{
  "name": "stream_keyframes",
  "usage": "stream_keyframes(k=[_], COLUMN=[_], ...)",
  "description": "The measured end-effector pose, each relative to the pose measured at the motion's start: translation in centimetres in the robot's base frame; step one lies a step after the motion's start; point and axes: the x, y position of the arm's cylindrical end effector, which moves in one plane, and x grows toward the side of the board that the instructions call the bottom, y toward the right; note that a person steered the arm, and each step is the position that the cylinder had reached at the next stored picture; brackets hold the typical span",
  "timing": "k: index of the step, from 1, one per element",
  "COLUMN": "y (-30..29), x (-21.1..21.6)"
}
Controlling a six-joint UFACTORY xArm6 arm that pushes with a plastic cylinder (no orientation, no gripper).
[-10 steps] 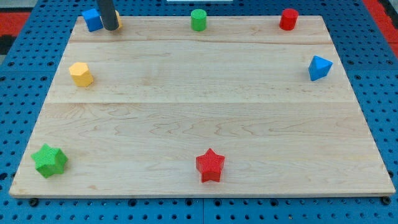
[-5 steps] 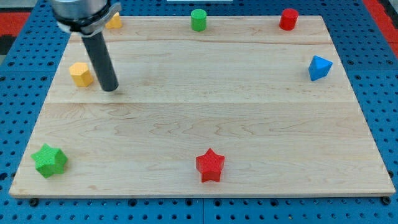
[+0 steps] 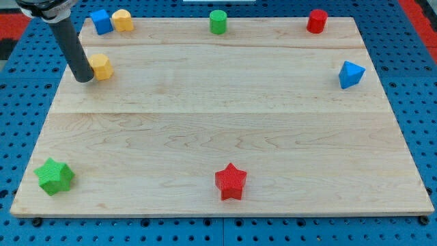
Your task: Push yellow hexagon into yellow heart
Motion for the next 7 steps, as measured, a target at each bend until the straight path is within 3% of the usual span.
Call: stream_keyframes(k=[1, 2, 4, 7], y=[2.8, 2.8, 0.0, -3.9], x=[1.0, -0.6, -5.1, -5.6])
